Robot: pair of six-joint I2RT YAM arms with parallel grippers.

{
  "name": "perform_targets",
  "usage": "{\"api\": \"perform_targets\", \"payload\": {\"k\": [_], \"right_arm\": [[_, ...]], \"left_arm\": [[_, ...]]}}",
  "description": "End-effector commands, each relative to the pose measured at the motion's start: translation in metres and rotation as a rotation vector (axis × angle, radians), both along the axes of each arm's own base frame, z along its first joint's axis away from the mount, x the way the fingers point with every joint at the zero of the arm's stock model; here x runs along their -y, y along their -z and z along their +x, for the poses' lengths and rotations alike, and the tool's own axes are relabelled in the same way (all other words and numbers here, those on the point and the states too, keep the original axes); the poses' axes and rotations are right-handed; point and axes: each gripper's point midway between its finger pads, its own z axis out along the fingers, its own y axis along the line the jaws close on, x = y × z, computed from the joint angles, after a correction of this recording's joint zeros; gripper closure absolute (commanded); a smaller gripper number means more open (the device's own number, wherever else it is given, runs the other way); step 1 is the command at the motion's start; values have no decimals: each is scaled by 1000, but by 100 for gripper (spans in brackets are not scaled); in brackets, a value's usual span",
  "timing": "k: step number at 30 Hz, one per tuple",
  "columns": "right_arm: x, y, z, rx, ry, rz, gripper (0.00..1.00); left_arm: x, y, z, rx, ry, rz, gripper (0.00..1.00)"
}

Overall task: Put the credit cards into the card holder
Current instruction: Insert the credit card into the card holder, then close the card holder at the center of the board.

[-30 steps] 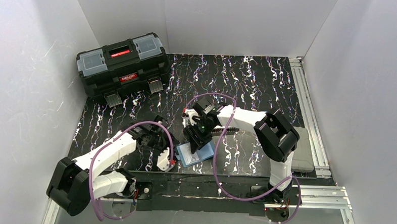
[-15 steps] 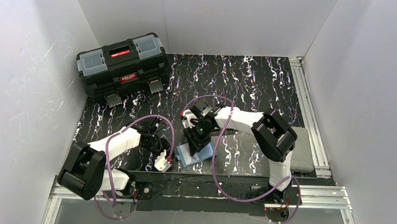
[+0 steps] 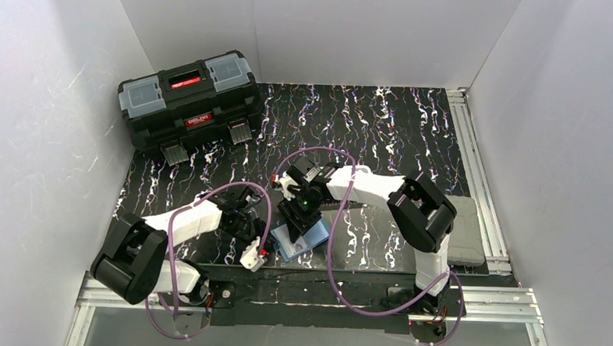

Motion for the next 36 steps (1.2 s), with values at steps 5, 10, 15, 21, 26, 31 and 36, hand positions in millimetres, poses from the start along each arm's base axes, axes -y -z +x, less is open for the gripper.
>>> {"api": "perform_targets", "payload": {"k": [5,10,15,21,26,31,36], "right_arm": [[9,-40,35,123,86,23,44],[47,-54,51,148,219,41,41],[73,-38,49,80,295,45,35],[72,-22,46,-1,329,94,31],[58,-21,41,-59,321,193,29],[49,-26,38,-103,303,266,29],[45,-44,38,-85,295,321,30]], "left_arm": [[-1,-4,-21,87,150,-53,81],[-6,0,-29,110,189,-50,81],[-7,2,-32,121,207,-50,82],[-8,4,-36,127,221,-46,82],[-7,4,-34,126,221,-43,82],[-4,3,-33,131,229,-48,83],[-2,2,-31,132,230,-47,83]]}}
